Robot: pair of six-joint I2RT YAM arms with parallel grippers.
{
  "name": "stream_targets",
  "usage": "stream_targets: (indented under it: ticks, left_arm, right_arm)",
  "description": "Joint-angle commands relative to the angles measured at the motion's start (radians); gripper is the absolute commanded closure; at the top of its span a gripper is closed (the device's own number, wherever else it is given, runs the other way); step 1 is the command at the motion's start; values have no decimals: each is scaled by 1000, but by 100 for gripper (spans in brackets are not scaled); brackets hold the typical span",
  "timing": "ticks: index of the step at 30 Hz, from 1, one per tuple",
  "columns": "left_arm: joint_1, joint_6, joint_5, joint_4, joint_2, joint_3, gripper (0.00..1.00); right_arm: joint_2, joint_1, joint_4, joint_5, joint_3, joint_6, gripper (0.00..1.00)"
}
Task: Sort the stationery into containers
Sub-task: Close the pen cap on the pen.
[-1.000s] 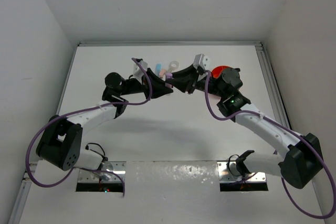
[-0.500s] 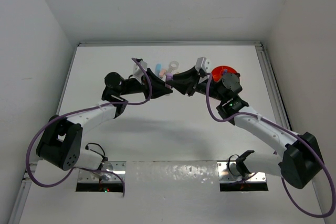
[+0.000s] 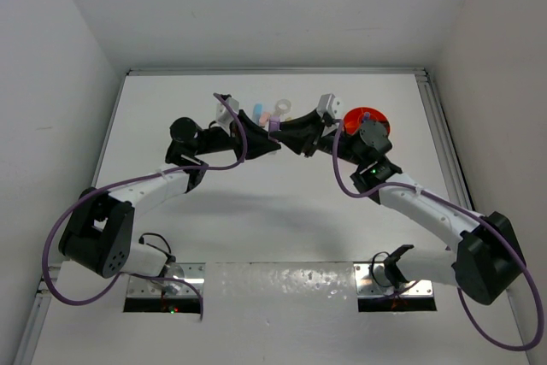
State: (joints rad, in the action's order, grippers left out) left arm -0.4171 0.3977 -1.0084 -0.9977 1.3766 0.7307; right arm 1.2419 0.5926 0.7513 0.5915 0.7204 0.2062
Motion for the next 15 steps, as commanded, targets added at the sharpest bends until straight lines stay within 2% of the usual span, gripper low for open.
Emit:
stream_targets:
  ticks: [1, 9, 15]
  left_arm:
    - [11, 35, 139, -570, -91, 125, 100]
    - [9, 20, 142, -573, -96, 124, 100]
    - [5, 33, 146, -571, -96, 122, 100]
  right_arm:
    - [102, 9, -422, 45, -114, -31, 100]
    - [94, 15, -477, 39, -96, -67, 100]
    - [105, 16, -448, 36, -124, -47, 100]
